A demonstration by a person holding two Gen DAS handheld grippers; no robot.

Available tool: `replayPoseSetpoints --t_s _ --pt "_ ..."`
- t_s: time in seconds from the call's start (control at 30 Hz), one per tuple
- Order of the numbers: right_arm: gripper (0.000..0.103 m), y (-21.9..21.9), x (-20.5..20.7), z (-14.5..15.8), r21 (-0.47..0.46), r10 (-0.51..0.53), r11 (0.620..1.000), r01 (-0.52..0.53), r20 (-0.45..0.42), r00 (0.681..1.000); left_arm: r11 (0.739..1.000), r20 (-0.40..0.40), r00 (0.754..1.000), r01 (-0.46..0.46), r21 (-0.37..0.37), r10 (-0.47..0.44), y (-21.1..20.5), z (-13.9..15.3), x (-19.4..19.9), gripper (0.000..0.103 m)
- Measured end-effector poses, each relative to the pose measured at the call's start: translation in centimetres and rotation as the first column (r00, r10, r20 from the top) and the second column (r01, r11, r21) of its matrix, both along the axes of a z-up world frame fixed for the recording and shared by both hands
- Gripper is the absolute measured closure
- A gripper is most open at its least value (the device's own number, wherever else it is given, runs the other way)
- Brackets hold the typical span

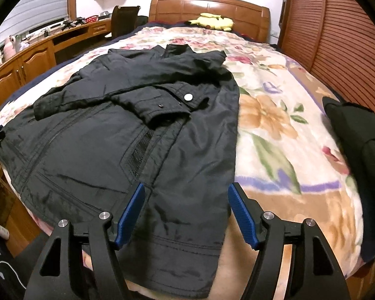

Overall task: Fold large clothes
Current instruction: 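Move both grippers back to the jacket hem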

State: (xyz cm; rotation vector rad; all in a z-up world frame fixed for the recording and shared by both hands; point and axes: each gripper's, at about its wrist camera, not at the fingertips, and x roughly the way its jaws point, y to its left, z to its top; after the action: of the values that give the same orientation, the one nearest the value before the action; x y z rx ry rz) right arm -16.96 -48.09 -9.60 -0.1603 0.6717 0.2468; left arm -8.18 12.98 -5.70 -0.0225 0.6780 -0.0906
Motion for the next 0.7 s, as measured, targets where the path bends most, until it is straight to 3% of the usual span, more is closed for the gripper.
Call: replayPoseSetpoints --t_s 0.23,0.53,0.67,0.7 --pt "0.032 -1.1 -0.4 -0.4 -0.021 -0.013 1.0 0.013 -0.028 1.0 1.0 -0.001 1.0 0.017 -0.02 -0.017 -0.4 -0.4 -0.5 0.058" --pt "0.032 -1.4 -1.1 -1.9 0.009 0.026 1.0 -0.025 -0.08 0.996 0.999 -0.017 0.999 0.034 -0.03 -0.035 -1.1 -0.8 -1.3 0.06" --pt "0.035 -1.2 -1.1 -2.1 0.035 0.051 0.998 -0.048 -0.081 0.995 0.999 -0.018 0.999 0.051 -0.011 -0.051 -1.7 -0.6 -1.8 0.083" --pt "0.036 -1.4 -1.0 -2.2 0.029 0.054 0.998 -0.052 -0.078 0.995 0.998 -0.017 0.998 0.056 -0.004 -0.056 -1.9 -0.5 -1.9 0.085"
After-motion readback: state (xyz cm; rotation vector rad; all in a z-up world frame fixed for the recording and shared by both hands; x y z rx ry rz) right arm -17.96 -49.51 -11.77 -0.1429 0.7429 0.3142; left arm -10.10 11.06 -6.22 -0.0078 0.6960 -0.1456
